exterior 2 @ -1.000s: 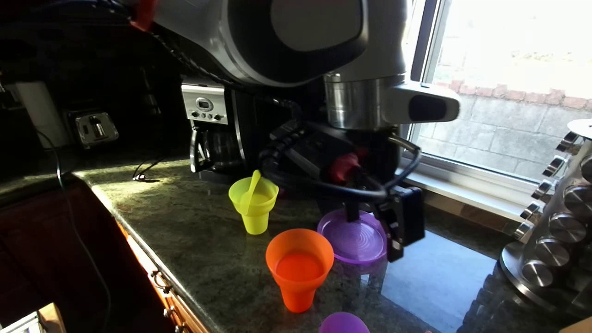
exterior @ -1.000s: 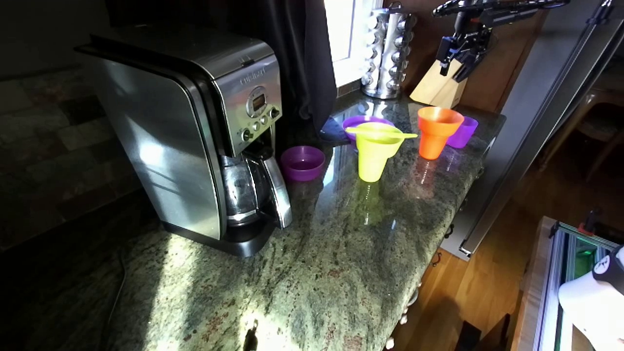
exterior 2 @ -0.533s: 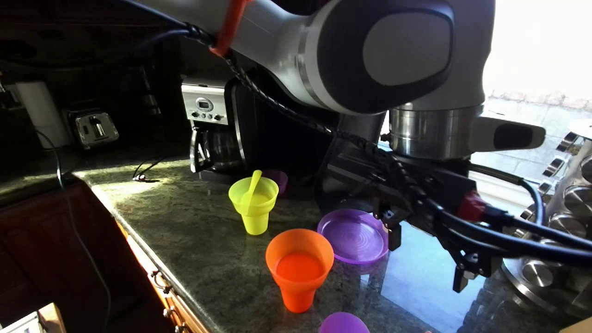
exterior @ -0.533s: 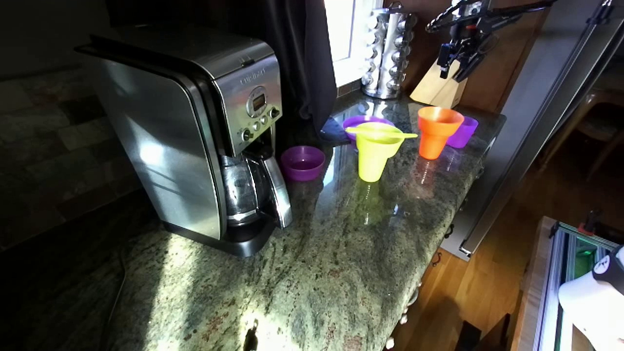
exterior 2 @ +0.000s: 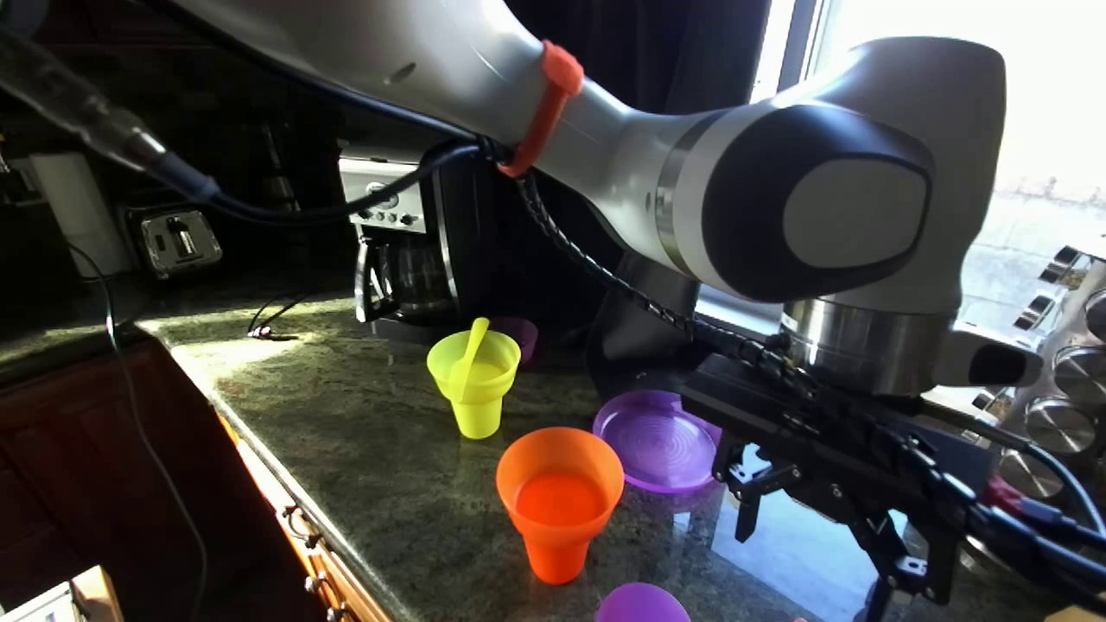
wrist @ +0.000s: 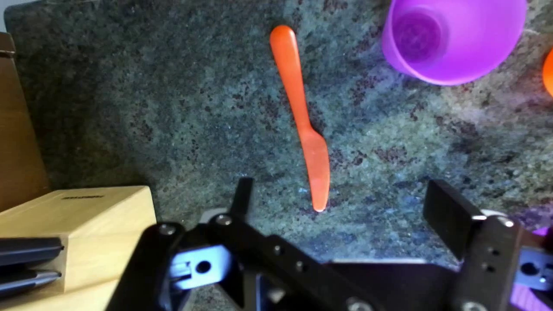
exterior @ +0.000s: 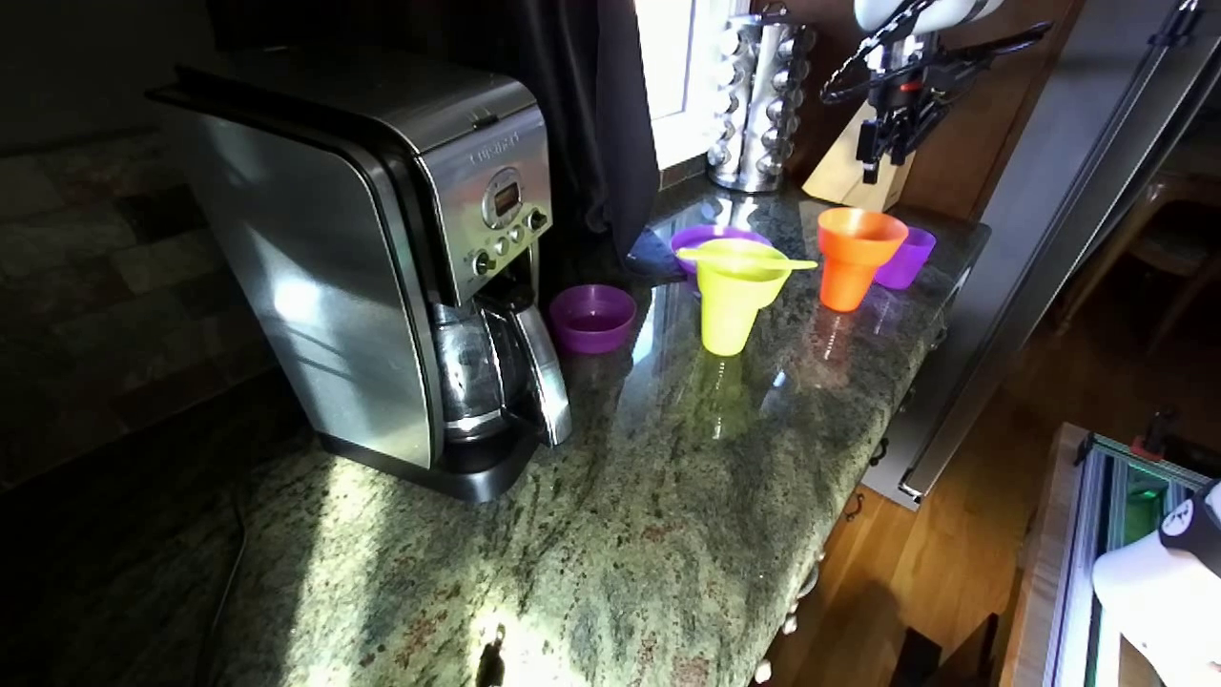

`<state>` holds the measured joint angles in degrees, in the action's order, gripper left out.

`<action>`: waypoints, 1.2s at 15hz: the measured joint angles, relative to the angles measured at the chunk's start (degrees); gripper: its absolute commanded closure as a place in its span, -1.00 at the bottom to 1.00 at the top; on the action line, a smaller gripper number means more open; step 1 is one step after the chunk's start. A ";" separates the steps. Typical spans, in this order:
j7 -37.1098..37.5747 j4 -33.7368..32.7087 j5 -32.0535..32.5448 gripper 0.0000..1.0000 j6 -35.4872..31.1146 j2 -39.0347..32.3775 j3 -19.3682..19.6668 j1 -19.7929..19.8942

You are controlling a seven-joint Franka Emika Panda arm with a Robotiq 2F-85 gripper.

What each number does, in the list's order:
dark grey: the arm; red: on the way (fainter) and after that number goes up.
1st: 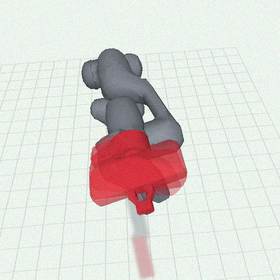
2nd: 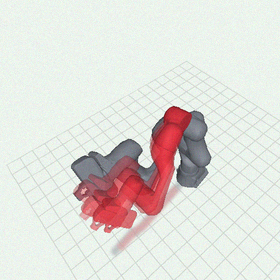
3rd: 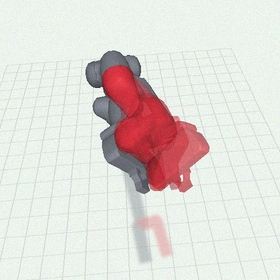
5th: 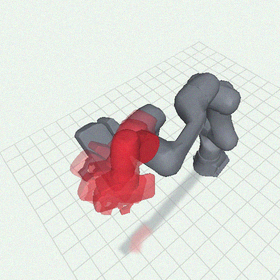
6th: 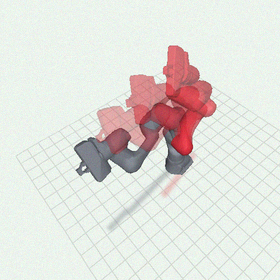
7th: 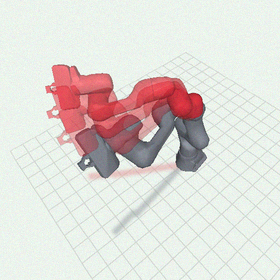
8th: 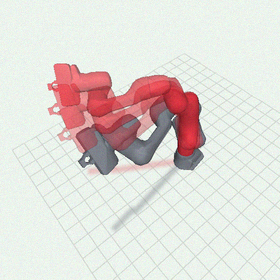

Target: Pick up the orange bowl and place it on top of the orange cup, pick up the orange knife and place it on top of the orange bowl

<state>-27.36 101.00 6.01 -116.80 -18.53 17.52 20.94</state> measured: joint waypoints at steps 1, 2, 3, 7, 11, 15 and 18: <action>-0.28 -0.88 -0.04 -1.00 0.43 -1.29 -0.05 0.44; -0.32 -1.32 -0.03 -1.00 0.42 -2.04 -0.13 0.68; -0.31 -1.35 -0.01 -1.00 0.41 -2.18 -0.19 0.75; -0.28 -1.42 0.00 -1.00 0.41 -1.74 -0.47 0.75; -0.40 -3.31 -0.58 -1.00 3.55 -3.32 -0.96 1.20; -1.19 -8.65 -0.62 -1.00 10.98 -8.65 -1.58 2.43; -2.40 -12.48 -0.61 -1.00 12.37 -12.81 -2.41 3.59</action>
<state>-29.76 88.51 5.40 -104.43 -31.34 15.11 24.54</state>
